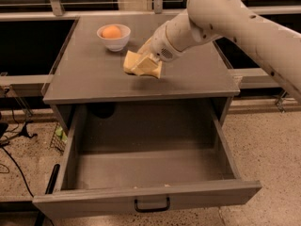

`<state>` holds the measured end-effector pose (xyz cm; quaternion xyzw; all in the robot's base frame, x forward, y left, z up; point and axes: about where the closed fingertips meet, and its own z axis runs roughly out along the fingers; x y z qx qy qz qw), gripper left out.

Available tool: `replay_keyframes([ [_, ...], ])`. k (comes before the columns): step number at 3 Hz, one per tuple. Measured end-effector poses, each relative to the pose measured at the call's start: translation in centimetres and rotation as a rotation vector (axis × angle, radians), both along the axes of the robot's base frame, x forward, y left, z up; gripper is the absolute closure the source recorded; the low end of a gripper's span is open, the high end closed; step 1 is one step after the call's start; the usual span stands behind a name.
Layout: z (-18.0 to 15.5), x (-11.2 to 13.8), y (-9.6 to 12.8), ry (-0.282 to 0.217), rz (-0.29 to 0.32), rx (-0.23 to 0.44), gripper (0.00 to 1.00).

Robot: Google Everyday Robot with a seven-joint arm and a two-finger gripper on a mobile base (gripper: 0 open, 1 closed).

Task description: Pick sponge from top drawer and place on counter

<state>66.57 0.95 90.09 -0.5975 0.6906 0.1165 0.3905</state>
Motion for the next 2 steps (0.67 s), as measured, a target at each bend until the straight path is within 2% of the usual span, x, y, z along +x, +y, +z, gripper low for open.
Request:
replay_keyframes([
  [1,-1.3,1.4,0.4,0.061,-0.014,0.018,1.0],
  [2,-3.1,2.2,0.3,0.148,-0.04,0.021,1.0],
])
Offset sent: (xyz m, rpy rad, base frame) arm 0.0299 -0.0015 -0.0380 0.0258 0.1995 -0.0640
